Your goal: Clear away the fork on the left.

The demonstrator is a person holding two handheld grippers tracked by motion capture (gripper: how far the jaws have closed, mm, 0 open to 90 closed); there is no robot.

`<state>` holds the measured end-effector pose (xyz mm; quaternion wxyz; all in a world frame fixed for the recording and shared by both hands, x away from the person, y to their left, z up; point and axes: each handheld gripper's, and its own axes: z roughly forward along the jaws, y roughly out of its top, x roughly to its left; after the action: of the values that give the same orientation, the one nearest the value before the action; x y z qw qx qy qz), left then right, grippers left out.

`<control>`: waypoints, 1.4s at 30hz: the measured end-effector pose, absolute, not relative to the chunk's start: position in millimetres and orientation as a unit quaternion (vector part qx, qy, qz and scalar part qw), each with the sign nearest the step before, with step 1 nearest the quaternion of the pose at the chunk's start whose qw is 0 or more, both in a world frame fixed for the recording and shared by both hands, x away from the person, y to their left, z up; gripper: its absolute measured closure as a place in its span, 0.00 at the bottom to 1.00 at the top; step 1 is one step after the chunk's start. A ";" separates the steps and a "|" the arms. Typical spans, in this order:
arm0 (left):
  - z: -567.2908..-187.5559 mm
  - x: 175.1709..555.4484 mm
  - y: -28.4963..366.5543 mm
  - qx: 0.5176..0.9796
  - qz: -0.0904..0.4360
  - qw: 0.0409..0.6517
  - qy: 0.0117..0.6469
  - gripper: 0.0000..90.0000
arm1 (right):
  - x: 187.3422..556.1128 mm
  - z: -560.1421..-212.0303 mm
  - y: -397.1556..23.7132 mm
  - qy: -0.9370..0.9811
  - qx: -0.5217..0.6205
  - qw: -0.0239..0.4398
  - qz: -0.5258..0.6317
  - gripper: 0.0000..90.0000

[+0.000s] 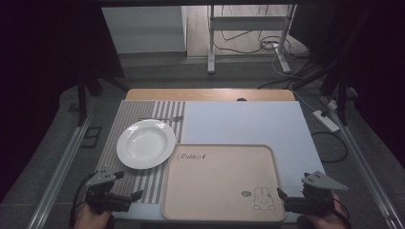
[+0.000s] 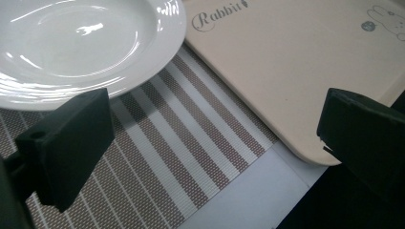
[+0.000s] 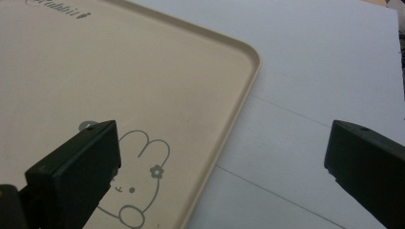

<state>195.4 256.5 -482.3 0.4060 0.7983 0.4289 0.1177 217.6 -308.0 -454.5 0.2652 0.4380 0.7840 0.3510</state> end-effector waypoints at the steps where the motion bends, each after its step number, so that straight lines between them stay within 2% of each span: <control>1: -482.3 195.4 256.5 0.798 0.118 0.406 0.429 0.00 | 217.6 -454.4 -308.1 0.785 0.438 0.265 0.350 0.00; 15: -481.0 204.0 252.3 0.803 0.131 0.407 0.414 0.00 | 217.5 -454.3 -307.8 0.785 0.437 0.265 0.349 0.00; 42: -482.5 247.3 241.2 0.810 0.107 0.395 0.419 0.00 | 217.3 -454.2 -307.5 0.785 0.437 0.266 0.349 0.00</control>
<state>247.3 241.2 -482.5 0.3955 0.8101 0.4194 0.1066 217.3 -307.5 -454.2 0.2664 0.4374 0.7846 0.3494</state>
